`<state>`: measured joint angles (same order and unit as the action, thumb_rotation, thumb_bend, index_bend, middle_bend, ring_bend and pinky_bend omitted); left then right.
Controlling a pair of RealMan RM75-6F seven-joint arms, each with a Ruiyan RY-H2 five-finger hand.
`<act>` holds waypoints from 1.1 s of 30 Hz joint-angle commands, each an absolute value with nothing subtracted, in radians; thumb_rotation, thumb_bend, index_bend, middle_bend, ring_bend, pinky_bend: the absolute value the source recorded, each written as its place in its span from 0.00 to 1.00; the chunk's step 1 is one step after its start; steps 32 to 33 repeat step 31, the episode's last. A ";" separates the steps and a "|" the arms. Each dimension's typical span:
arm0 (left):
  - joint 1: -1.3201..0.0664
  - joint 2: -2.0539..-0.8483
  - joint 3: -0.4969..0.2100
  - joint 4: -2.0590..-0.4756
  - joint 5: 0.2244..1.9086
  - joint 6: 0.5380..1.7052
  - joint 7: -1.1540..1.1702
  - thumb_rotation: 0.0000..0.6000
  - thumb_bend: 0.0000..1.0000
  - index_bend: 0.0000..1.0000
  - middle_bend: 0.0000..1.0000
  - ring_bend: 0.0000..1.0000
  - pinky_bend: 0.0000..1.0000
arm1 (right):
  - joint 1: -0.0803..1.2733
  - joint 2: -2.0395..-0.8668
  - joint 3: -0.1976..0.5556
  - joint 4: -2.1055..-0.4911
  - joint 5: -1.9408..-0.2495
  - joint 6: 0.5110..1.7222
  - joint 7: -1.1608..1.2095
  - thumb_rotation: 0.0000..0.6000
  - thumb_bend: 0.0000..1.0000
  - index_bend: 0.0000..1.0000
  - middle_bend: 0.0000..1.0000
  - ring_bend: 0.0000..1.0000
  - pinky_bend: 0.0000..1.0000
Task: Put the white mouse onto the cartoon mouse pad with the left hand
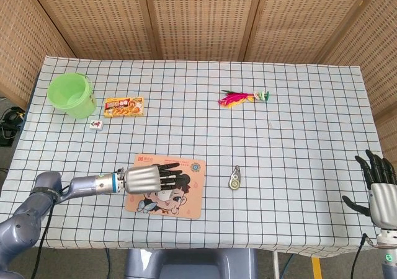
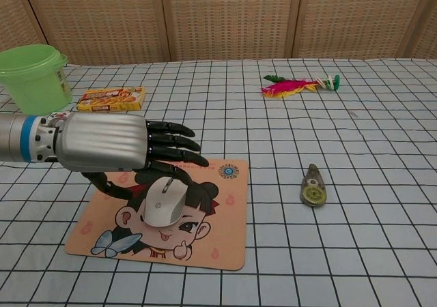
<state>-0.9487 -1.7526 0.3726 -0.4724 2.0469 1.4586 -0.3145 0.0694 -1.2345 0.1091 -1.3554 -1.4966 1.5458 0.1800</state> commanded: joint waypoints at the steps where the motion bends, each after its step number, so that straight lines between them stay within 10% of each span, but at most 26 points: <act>1: -0.881 -1.697 0.310 -0.566 1.967 1.530 -0.295 1.00 0.26 0.16 0.00 0.00 0.02 | 0.069 -1.233 0.107 -1.358 -1.499 1.545 0.182 1.00 0.08 0.15 0.00 0.00 0.00; 14: -0.494 -1.447 0.153 -1.338 1.595 1.648 0.200 1.00 0.24 0.13 0.00 0.00 0.01 | 0.086 -1.241 0.086 -1.376 -1.503 1.495 0.132 1.00 0.08 0.15 0.00 0.00 0.00; 33: -0.200 -1.430 0.121 -1.539 1.410 1.726 0.248 1.00 0.21 0.04 0.00 0.00 0.00 | 0.076 -1.249 0.062 -1.407 -1.569 1.553 0.075 1.00 0.08 0.13 0.00 0.00 0.00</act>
